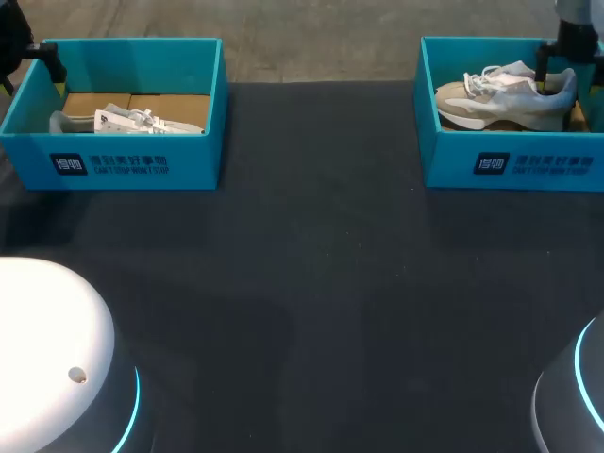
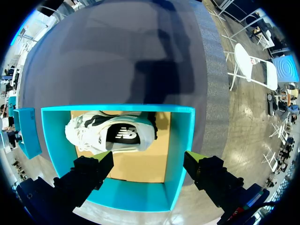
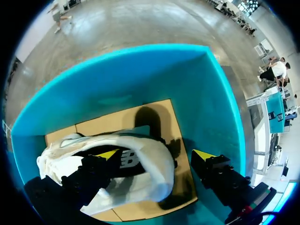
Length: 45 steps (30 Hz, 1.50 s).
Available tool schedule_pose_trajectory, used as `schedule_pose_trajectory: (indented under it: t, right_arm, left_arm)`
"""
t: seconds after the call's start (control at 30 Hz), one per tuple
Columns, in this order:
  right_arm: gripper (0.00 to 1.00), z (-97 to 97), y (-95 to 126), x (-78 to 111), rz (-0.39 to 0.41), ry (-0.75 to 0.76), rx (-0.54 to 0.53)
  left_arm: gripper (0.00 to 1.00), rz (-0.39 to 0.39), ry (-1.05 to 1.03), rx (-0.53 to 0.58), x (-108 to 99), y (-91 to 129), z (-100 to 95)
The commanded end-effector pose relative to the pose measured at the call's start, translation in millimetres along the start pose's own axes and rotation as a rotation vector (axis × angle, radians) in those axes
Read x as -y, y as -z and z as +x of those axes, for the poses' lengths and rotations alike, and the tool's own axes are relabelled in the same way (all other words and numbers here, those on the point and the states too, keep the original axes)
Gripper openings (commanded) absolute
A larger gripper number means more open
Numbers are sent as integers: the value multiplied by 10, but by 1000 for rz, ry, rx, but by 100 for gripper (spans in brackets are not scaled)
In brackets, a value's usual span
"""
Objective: Take the shoe out of the shoebox, open the shoe tongue, remove and reinsert the insole, then place the shoe into the shoebox
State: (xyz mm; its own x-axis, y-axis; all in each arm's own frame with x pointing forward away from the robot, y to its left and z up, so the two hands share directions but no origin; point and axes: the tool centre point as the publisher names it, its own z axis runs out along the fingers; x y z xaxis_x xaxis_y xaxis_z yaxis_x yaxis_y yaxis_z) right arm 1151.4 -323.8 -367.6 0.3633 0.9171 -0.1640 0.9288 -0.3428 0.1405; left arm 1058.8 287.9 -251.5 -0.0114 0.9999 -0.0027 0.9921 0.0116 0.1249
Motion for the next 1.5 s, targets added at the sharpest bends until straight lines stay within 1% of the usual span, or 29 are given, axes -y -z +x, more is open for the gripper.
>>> schedule_pose_trajectory:
  t: [0.03,0.2,0.27,0.3,0.33,0.4,0.47,0.57,0.6,0.73,0.77,0.8,0.83,0.97,1.1,1.37,1.5]
  right_arm:
    - [100,-18,-140,-94,48,0,11]
    - [99,-63,-163,-99,54,4,13]
    - [90,-70,-194,-99,57,7,14]
    - [83,-72,-207,-101,59,7,15]
    - [68,-73,-211,-99,61,6,15]
    - [58,-75,-225,-86,65,3,15]
    - [57,-76,-242,-68,68,3,16]
    - [53,-74,-261,-42,76,2,18]
    - [49,-72,-271,-37,78,1,20]
    - [42,-69,-299,-19,72,-4,49]
    - [33,-79,-309,-18,66,-10,63]
    - [21,-95,-314,-24,63,-14,67]
    - [0,-115,-307,-34,62,-19,67]
    - [0,-187,-204,-25,54,-27,66]
    - [0,-258,12,5,36,-21,59]
    - [0,-445,522,-9,12,-3,41]
    - [0,-525,842,-14,-16,17,42]
  left_arm:
    - [100,-1,0,0,3,-1,-2]
    - [100,-1,0,0,3,-1,-2]
    - [100,-1,0,0,3,-1,-2]
    - [100,-1,0,0,3,-1,-2]
    - [100,-1,0,0,3,-1,-2]
    - [100,-1,0,0,3,-1,-2]
    - [100,-1,0,0,3,-1,-2]
    - [100,-1,0,0,3,-1,-2]
    - [100,-1,0,0,3,-1,-2]
    - [100,-1,0,0,3,-1,-2]
    - [100,-1,0,0,3,-1,-2]
    - [100,-1,0,0,3,-1,-2]
    - [100,-1,0,0,3,-1,-2]
    - [100,-1,0,0,3,-1,-2]
    - [100,-1,0,0,3,-1,-2]
    - [100,-1,0,0,3,-1,-2]
    - [100,-1,0,0,3,-1,-2]
